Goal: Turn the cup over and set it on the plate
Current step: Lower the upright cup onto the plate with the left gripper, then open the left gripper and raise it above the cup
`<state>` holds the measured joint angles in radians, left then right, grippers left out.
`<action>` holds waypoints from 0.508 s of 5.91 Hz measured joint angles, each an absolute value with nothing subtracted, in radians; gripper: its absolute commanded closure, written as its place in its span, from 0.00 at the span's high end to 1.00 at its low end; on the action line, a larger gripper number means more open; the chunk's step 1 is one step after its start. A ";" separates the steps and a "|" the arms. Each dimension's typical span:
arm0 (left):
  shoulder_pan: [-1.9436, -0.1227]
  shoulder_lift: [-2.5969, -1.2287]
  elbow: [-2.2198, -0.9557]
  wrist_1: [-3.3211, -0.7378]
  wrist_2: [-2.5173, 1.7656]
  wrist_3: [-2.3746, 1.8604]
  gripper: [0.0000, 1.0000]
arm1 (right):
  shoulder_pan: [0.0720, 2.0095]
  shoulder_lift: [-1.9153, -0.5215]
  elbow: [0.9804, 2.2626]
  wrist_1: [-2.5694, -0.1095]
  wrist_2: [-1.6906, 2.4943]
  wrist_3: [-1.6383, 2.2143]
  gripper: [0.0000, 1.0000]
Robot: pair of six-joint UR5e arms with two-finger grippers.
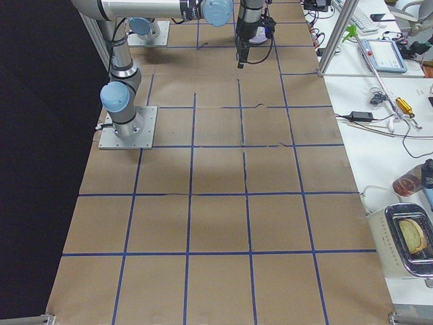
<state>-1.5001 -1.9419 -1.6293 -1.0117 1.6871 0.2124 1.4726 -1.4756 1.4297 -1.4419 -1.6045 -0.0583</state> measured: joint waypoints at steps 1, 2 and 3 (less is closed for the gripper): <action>-1.508 -1.862 -1.608 -1.146 1.684 0.176 0.99 | 1.473 -1.476 1.430 -1.442 -1.605 -0.058 1.00; -1.525 -1.781 -1.599 -1.263 1.655 0.110 0.99 | 1.473 -1.476 1.430 -1.442 -1.605 -0.058 1.00; -1.552 -1.715 -1.600 -1.349 1.616 0.043 0.99 | 1.473 -1.476 1.430 -1.442 -1.605 -0.058 1.00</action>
<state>-1.5517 -1.7151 -1.6003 -1.3488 1.6158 0.0431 1.4730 -1.4757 1.4296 -1.4420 -1.6046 -0.0583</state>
